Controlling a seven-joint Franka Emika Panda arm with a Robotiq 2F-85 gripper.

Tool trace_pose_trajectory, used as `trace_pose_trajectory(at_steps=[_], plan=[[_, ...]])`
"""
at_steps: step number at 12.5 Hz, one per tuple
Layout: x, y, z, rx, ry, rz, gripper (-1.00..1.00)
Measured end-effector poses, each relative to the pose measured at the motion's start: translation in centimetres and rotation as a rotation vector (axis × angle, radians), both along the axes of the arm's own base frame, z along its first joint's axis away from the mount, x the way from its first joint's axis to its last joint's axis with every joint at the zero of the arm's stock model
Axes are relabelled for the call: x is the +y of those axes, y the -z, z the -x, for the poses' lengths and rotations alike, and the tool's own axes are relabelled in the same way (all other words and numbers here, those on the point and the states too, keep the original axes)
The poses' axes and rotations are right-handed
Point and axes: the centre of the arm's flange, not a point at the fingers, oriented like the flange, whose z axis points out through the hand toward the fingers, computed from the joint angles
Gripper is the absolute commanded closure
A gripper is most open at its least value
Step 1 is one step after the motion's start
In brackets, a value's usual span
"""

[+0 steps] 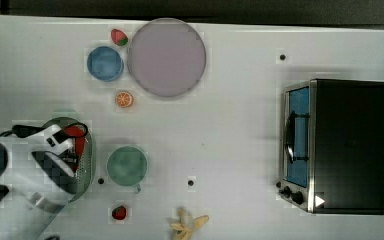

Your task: Pick ketchup from strainer and place it on the table

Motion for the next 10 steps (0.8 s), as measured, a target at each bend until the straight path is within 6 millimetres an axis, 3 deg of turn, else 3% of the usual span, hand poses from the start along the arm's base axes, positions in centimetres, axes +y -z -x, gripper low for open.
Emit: trace_pose_trajectory(at_steps=[3,5,8,10], plan=[[-0.3,-8.0,-0.4,-0.029,0.054,-0.016,-0.13],[-0.1,-12.0,-0.8,-0.049,0.015,-0.031,-0.13],[-1.5,-14.7,-1.5,-0.022,-0.044,0.009,-0.13],[-4.5,-15.3,-2.7,0.01,-0.044,0.032,-0.13]])
